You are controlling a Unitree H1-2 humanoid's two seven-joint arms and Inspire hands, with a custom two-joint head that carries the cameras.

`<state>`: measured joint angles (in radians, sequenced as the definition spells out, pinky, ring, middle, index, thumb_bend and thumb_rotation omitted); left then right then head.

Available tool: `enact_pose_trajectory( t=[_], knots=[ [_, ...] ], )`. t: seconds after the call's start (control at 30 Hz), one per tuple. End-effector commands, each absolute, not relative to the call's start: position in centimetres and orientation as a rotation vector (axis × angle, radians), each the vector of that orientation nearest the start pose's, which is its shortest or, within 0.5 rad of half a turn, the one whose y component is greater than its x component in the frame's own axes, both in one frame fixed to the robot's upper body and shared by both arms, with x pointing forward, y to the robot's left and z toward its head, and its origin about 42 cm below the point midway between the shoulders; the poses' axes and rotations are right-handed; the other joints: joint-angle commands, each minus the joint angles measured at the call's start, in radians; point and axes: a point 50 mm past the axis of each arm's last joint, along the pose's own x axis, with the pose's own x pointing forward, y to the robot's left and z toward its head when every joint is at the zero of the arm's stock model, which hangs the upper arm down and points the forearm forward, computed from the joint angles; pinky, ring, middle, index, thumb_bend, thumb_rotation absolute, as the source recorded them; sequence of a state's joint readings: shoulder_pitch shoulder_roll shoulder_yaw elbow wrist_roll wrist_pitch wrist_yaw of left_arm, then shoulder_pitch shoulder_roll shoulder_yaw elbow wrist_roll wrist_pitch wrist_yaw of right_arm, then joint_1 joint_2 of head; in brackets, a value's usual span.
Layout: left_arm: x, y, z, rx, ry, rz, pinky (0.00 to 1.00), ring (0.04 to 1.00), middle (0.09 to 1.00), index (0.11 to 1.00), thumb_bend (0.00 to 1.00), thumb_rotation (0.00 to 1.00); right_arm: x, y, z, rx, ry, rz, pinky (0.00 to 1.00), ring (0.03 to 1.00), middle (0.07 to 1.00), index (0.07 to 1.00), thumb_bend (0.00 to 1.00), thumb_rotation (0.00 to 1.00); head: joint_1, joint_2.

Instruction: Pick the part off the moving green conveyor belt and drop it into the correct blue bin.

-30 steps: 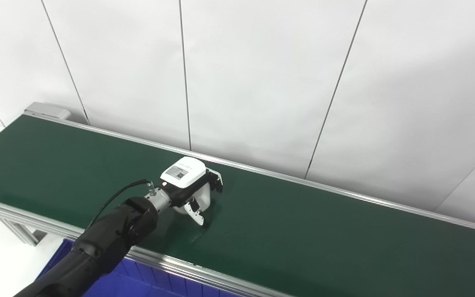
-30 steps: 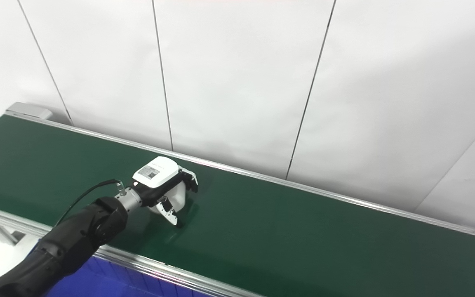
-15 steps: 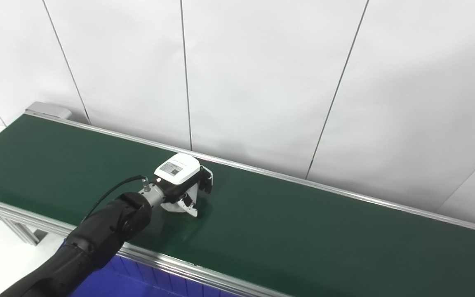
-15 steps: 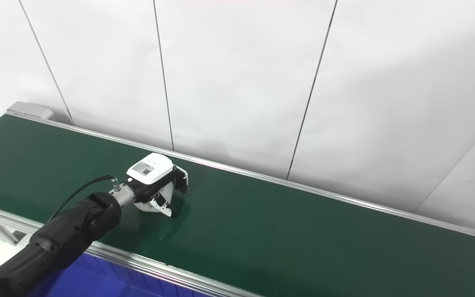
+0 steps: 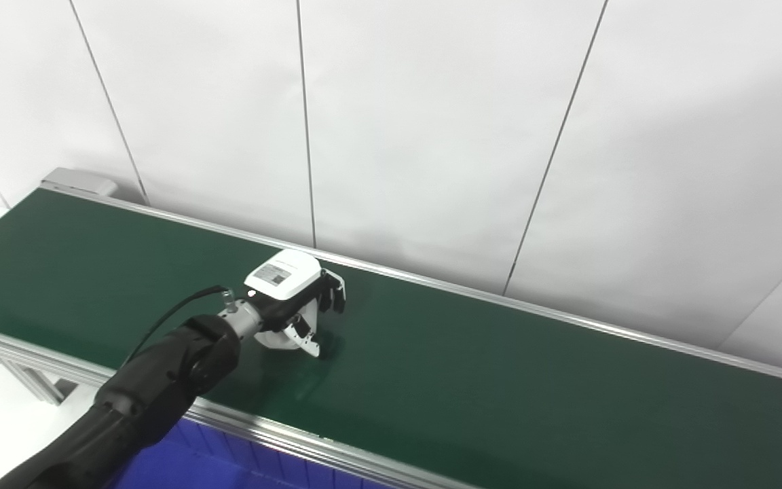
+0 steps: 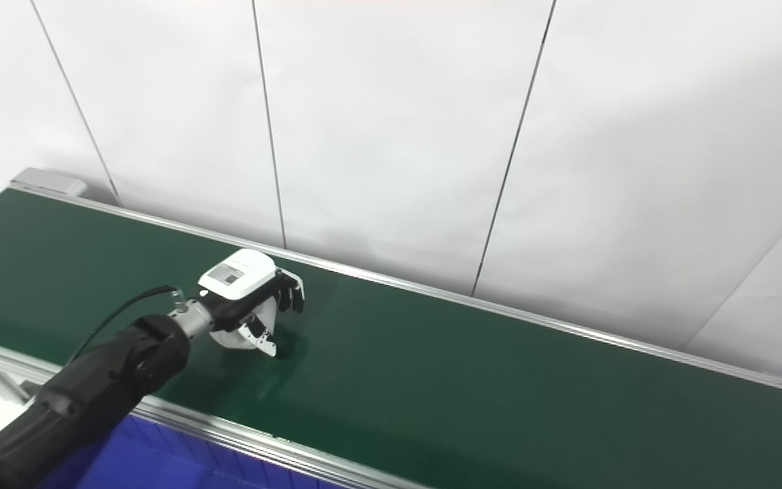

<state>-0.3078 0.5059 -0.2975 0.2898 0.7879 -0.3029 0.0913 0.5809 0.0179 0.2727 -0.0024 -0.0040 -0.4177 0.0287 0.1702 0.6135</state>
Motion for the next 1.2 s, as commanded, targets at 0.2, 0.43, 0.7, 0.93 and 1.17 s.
enact_pose_trajectory(
  t=[0.2, 0.43, 0.7, 0.93, 1.17],
  knots=[
    [34.1, 27.7, 20.9, 1.202, -0.537, -0.276, 0.3, 0.383, 0.463, 0.527, 0.5, 0.0, 7.2, -14.9, 4.8, 0.144, 0.024, 0.116, 1.0, 1.0, 1.0, 1.0, 0.7, 1.0, 0.051, 0.057],
    [28.5, 26.2, 21.7, 1.118, -0.533, -0.296, 0.36, 0.424, 0.497, 0.499, 0.5, 0.0, 7.1, -15.1, 6.7, 0.134, -0.017, 0.123, 1.0, 1.0, 1.0, 1.0, 0.71, 1.0, 0.109, 0.145],
    [22.2, 24.0, 20.6, 1.022, -0.457, -0.347, 0.36, 0.418, 0.504, 0.496, 0.5, 0.0, 7.0, -16.1, 8.7, 0.113, -0.024, 0.123, 1.0, 1.0, 1.0, 1.0, 0.72, 1.0, 0.18, 0.236],
    [17.0, 22.1, 18.1, 0.978, -0.351, -0.425, 0.37, 0.433, 0.523, 0.467, 0.5, 0.0, 7.1, -17.7, 9.2, 0.116, -0.029, 0.13, 1.0, 1.0, 1.0, 1.0, 0.73, 1.0, 0.25, 0.271],
    [15.4, 22.8, 16.0, 0.984, -0.28, -0.472, 0.38, 0.448, 0.514, 0.462, 0.5, 0.0, 7.2, -18.4, 8.6, 0.143, -0.029, 0.137, 1.0, 1.0, 1.0, 1.0, 0.72, 1.0, 0.25, 0.268]
  ],
)
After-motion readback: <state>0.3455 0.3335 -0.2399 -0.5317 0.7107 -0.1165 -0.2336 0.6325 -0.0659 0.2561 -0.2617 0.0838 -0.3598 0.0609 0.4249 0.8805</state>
